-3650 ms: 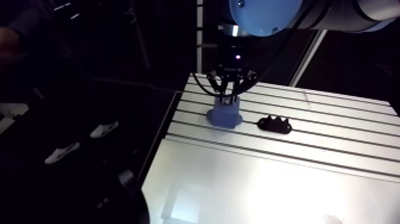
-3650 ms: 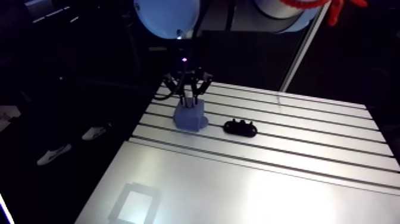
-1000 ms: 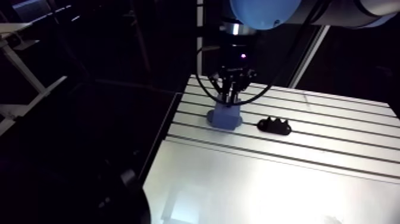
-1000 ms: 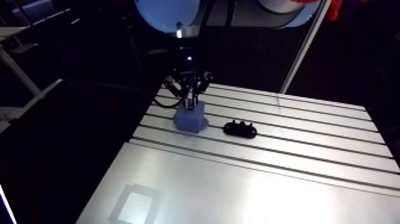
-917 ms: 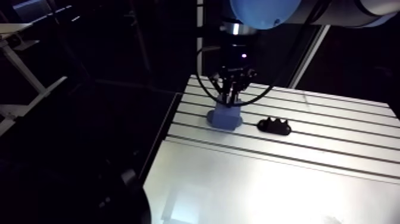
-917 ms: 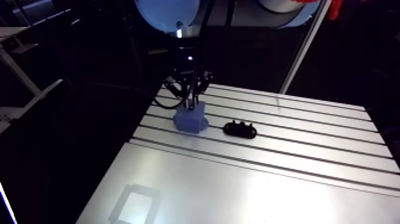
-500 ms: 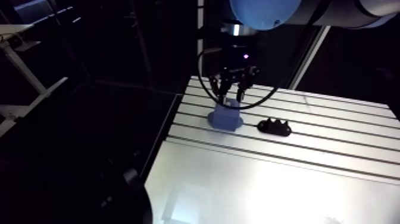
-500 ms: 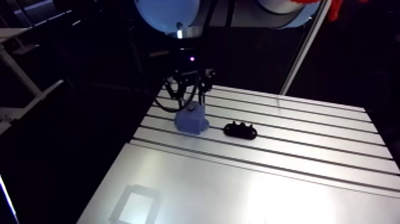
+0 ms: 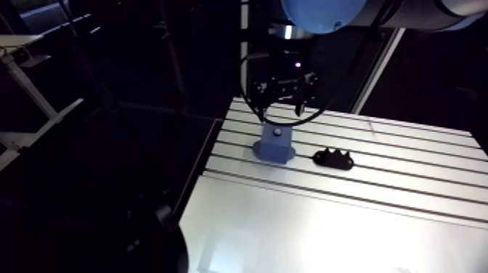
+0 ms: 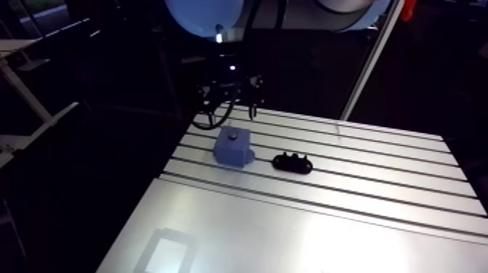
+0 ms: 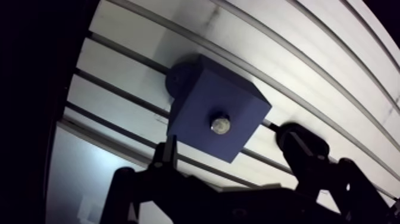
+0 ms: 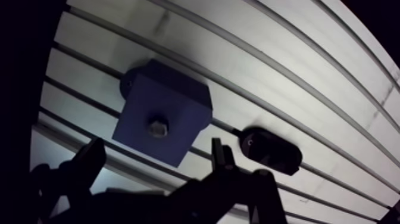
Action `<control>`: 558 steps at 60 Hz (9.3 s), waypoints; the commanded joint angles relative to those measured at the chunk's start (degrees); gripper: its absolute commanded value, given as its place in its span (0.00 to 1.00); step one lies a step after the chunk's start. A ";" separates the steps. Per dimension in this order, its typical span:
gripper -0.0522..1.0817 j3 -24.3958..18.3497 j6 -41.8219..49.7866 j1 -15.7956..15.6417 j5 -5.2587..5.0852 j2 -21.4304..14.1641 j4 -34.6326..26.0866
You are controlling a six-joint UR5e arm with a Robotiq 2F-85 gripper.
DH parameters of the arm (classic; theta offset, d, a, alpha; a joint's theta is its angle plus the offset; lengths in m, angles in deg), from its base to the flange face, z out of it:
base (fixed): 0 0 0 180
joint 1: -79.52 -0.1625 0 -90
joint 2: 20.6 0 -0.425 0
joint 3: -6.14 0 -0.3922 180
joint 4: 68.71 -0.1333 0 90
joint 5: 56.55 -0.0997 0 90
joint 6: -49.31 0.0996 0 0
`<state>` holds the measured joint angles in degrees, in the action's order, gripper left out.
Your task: Pick up the M10 bolt and insert it into the hex recess until seated.
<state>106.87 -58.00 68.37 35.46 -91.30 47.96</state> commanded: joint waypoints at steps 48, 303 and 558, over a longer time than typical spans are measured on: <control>1.00 -0.31 17.26 0.68 -2.15 0.44 0.10; 1.00 1.26 16.47 0.86 -2.33 2.46 1.51; 0.05 -10.42 16.47 14.93 -0.88 -20.38 -26.54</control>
<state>96.19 -41.34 83.29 32.63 -110.79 22.33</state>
